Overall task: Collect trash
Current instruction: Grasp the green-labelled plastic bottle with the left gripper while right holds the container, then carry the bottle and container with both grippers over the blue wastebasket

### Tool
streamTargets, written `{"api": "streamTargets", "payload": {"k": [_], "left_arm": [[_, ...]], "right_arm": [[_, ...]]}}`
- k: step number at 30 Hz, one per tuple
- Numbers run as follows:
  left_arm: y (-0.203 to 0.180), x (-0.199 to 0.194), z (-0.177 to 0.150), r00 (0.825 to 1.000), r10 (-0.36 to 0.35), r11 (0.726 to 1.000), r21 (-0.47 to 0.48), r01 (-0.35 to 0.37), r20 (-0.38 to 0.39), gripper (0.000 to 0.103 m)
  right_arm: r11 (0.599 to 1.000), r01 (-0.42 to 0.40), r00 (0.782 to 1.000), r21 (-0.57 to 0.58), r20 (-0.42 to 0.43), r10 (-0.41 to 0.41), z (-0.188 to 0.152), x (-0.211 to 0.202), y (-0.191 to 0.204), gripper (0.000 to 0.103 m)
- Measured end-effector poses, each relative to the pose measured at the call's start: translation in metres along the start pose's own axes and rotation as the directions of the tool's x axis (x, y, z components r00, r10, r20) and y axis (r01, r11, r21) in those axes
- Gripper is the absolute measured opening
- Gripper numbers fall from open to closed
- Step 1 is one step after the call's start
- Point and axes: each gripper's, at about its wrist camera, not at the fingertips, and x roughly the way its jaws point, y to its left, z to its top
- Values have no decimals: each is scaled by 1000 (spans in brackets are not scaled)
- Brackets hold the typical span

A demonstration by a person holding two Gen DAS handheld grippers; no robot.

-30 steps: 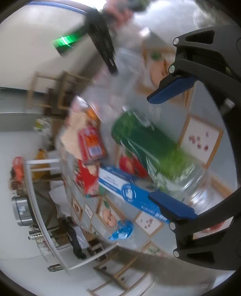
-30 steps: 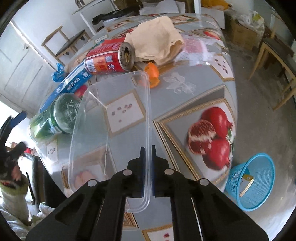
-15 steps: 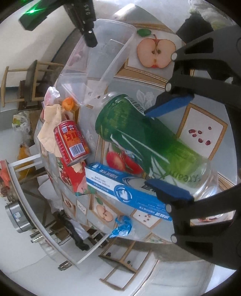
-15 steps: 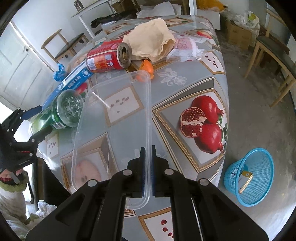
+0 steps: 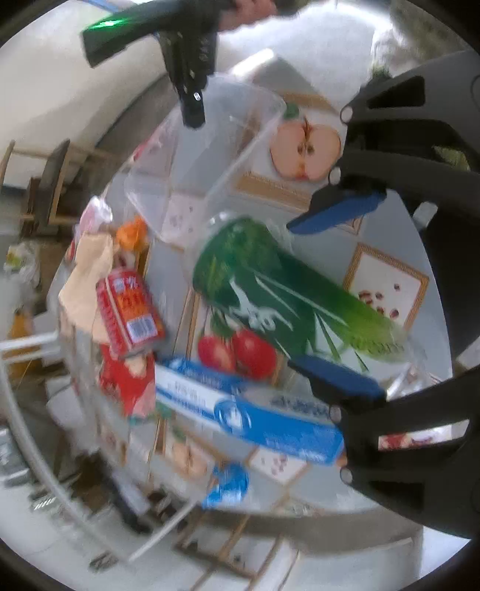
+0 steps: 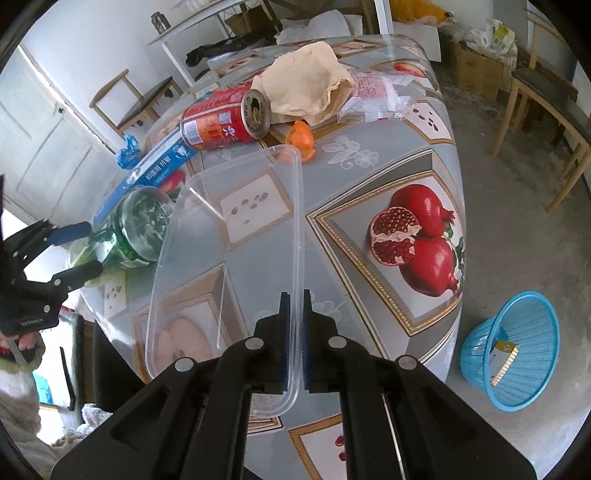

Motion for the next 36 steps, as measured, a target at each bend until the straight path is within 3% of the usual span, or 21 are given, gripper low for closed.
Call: {"api": "streamTargets", "payload": {"k": [3, 5, 17, 23, 30, 36], "left_arm": [[3, 7, 15, 996, -72, 997, 13, 73, -52, 74], [3, 14, 25, 993, -83, 996, 20, 85, -88, 77], [-14, 64, 62, 973, -42, 992, 106, 68, -228, 81], [-30, 80, 63, 958, 55, 974, 225, 10, -281, 80], [-34, 59, 60, 974, 68, 971, 239, -15, -216, 78], [-19, 9, 56, 996, 31, 985, 170, -17, -84, 77]], "right_arm": [[1000, -1, 1000, -3, 17, 1, -2, -1, -1, 6], [1000, -13, 1000, 4, 23, 13, -3, -1, -3, 6], [999, -29, 999, 17, 33, 28, -2, -4, -15, 6], [999, -32, 999, 24, 32, 31, 0, -2, -17, 6], [999, -34, 999, 30, 31, 33, -1, -3, -18, 6], [999, -42, 999, 24, 9, 41, 2, -2, -16, 9]]}}
